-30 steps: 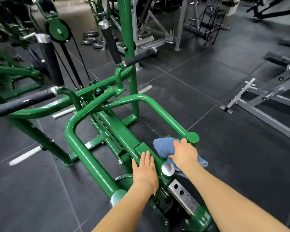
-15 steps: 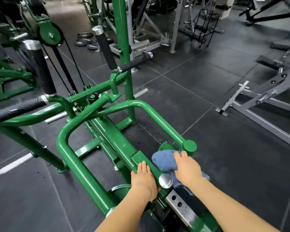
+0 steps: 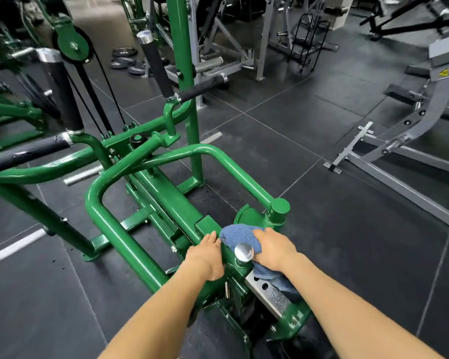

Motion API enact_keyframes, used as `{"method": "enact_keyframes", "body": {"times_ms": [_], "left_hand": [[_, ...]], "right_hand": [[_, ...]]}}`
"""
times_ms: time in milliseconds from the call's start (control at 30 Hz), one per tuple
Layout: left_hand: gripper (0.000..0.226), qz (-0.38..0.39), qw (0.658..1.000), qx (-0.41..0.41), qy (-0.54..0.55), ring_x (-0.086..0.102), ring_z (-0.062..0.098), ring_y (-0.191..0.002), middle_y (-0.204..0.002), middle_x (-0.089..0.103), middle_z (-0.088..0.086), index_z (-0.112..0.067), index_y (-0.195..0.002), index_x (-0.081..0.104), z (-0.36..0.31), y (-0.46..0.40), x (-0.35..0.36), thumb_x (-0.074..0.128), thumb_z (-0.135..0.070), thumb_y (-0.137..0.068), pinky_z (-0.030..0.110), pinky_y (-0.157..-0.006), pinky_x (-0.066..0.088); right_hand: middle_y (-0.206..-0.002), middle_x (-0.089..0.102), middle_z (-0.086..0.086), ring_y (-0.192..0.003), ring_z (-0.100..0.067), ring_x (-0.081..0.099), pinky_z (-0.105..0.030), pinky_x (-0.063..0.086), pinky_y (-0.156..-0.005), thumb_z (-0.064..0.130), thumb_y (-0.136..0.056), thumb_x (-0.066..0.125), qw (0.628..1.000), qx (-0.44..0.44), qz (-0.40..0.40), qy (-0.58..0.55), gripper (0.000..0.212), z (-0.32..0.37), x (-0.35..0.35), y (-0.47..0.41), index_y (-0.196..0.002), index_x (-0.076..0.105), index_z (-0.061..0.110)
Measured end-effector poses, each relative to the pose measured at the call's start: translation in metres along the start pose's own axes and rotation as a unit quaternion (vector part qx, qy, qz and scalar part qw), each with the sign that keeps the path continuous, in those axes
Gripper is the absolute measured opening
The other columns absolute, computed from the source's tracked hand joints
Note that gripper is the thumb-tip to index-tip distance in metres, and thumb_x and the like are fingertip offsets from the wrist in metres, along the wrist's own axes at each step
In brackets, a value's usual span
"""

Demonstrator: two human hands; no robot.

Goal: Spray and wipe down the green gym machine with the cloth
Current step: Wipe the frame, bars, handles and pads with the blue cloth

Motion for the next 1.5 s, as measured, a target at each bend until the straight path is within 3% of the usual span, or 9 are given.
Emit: {"method": "enact_keyframes", "body": {"times_ms": [267, 400, 567, 667, 933, 1067, 1167, 1300, 1500], "left_hand": [[0.058, 0.015, 1.000, -0.004, -0.026, 0.010, 0.021, -0.149, -0.162, 0.004, 0.008, -0.006, -0.152, 0.020, 0.006, 0.036, 0.000, 0.037, -0.019, -0.098, 0.045, -0.117, 0.024], [0.045, -0.049, 0.998, -0.030, 0.022, 0.039, 0.025, -0.138, -0.161, 0.017, 0.005, -0.008, -0.139, 0.045, 0.024, 0.051, -0.017, 0.039, -0.016, -0.095, 0.040, -0.109, 0.038], [0.031, -0.080, 0.995, -0.063, 0.016, 0.055, 0.027, -0.120, -0.135, 0.056, 0.009, -0.009, -0.113, 0.062, 0.050, 0.065, -0.021, 0.042, -0.014, -0.090, 0.046, -0.108, 0.038], [0.042, -0.068, 0.994, -0.075, -0.036, 0.032, 0.025, -0.141, -0.145, 0.046, 0.007, -0.011, -0.131, 0.053, 0.059, 0.072, -0.020, 0.040, -0.015, -0.092, 0.050, -0.118, 0.013], [0.036, -0.140, 0.989, -0.028, -0.038, 0.052, 0.024, -0.123, -0.125, 0.062, 0.004, -0.016, -0.113, 0.064, 0.060, 0.081, -0.020, 0.033, -0.021, -0.096, 0.044, -0.116, 0.015], [0.033, -0.212, 0.976, 0.007, -0.040, 0.057, 0.023, -0.111, -0.110, 0.066, 0.002, -0.017, -0.100, 0.064, 0.062, 0.089, -0.018, 0.032, -0.024, -0.098, 0.041, -0.113, 0.021], [0.032, -0.262, 0.965, 0.017, -0.020, 0.059, 0.022, -0.104, -0.103, 0.067, 0.000, -0.018, -0.092, 0.061, 0.065, 0.091, -0.015, 0.030, -0.024, -0.098, 0.038, -0.110, 0.024], [0.028, -0.307, 0.952, 0.015, 0.006, 0.060, 0.022, -0.098, -0.099, 0.067, -0.001, -0.022, -0.085, 0.054, 0.068, 0.089, -0.013, 0.030, -0.025, -0.097, 0.035, -0.104, 0.029], [0.030, -0.322, 0.946, 0.013, 0.025, 0.061, 0.024, -0.095, -0.096, 0.069, 0.000, -0.023, -0.080, 0.053, 0.067, 0.089, -0.012, 0.028, -0.024, -0.097, 0.035, -0.100, 0.031]], "right_hand": [[-0.119, 0.063, -0.007, -0.108, -0.026, 0.060, -0.030, 0.045, -0.076, 0.030, -0.091, 0.054, 0.991, 0.120, 0.051, 0.022, 0.033, 0.012, 0.018, 0.032, -0.118, 0.059, 0.012], [-0.124, 0.061, -0.005, -0.115, -0.022, 0.058, -0.025, 0.043, -0.077, 0.024, -0.093, 0.052, 0.986, 0.158, 0.055, 0.010, 0.030, 0.018, 0.024, 0.051, -0.120, 0.061, 0.014], [-0.134, 0.054, -0.012, -0.098, -0.018, 0.052, -0.004, 0.043, -0.054, 0.012, -0.101, 0.041, 0.988, 0.126, 0.066, 0.056, 0.034, 0.043, 0.033, 0.080, -0.132, 0.052, 0.004], [-0.129, 0.058, -0.007, -0.117, -0.025, 0.056, -0.031, 0.050, -0.091, 0.020, -0.093, 0.055, 0.976, 0.165, 0.089, 0.106, 0.036, 0.053, 0.030, 0.087, -0.128, 0.058, 0.012], [-0.122, 0.062, -0.005, -0.112, -0.024, 0.059, -0.028, 0.046, -0.082, 0.036, -0.096, 0.051, 0.990, 0.079, -0.018, 0.114, 0.036, 0.117, 0.014, 0.095, -0.122, 0.057, 0.012], [-0.127, 0.058, -0.011, -0.113, -0.026, 0.059, -0.032, 0.048, -0.082, 0.035, -0.094, 0.056, 0.990, 0.102, -0.072, 0.066, 0.074, 0.128, 0.015, 0.070, -0.148, 0.018, 0.002], [-0.136, 0.042, -0.018, -0.117, -0.031, 0.052, -0.038, 0.047, -0.086, 0.040, -0.095, 0.054, 0.993, 0.079, -0.044, 0.078, 0.085, 0.123, 0.035, 0.052, -0.154, -0.003, 0.014], [-0.137, 0.033, -0.018, -0.121, -0.033, 0.041, -0.040, 0.043, -0.093, 0.052, -0.093, 0.048, 0.992, 0.028, -0.048, 0.114, 0.076, 0.125, 0.052, 0.042, -0.151, 0.011, 0.020], [-0.125, 0.038, -0.013, -0.113, -0.035, 0.046, -0.039, 0.044, -0.086, 0.034, -0.089, 0.051, 0.997, -0.053, -0.052, 0.037, 0.055, 0.137, 0.069, 0.064, -0.140, 0.032, 0.025]]}}
Point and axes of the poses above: each hand's wrist, its own y-axis away from the middle knuckle, its own x-axis out of the palm, z = x × y, the point moved 6 cm from there along -y, towards the middle knuckle
